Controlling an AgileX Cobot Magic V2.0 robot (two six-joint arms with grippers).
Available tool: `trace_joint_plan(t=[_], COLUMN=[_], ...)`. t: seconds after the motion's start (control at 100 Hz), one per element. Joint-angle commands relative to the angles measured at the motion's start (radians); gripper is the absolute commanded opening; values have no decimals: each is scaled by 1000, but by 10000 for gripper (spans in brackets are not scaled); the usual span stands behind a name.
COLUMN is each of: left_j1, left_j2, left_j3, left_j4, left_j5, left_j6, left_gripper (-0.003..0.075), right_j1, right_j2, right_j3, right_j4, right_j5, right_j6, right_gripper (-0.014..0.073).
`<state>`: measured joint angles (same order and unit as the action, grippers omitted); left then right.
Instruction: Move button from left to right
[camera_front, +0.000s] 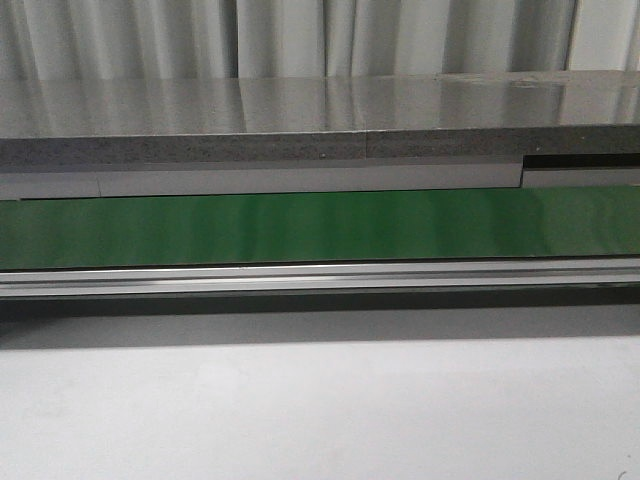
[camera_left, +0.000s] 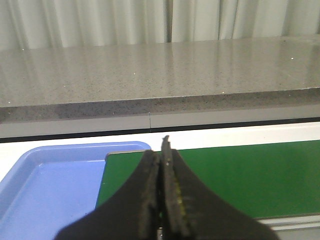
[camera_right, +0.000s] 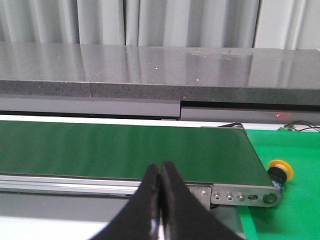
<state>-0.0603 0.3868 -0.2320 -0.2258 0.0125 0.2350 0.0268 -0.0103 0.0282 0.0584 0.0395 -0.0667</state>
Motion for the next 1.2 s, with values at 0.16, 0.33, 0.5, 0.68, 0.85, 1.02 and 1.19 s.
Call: trace_joint_plan(t=[0.16,0.33,0.5,0.68,0.85,1.02,1.19], left_j1=[-7,3,26,65,92,99,99], left_j2=[-48,-130,-236,-335,-423,-420,-420], left_j3=[12,79,151,222,274,280,280], left_j4=[168,293,293,293,292,288,288], left_j5=[-82,-80,-78,-78,-76,-46,-44], left_j6=[-131,-277,-277,-291,-302,-302,-302], left_gripper=[-21,-21,-21,-21,-21,-21,-21], right_j1=[4,4,4,4,4,4,4], right_j2=[-19,-19,-19,-19,-19,-19,-19], right_j3=[-18,-18,-18,-18,-18,-18,-18], right_j4=[-9,-9,-9,-9,-9,-9,-9], right_j5=[-77,-77,-77,-77,-77,-77,-77], right_j6=[1,1,1,1,1,1,1], right_gripper=[-89,-89,-89,-89,-89,-89,-89])
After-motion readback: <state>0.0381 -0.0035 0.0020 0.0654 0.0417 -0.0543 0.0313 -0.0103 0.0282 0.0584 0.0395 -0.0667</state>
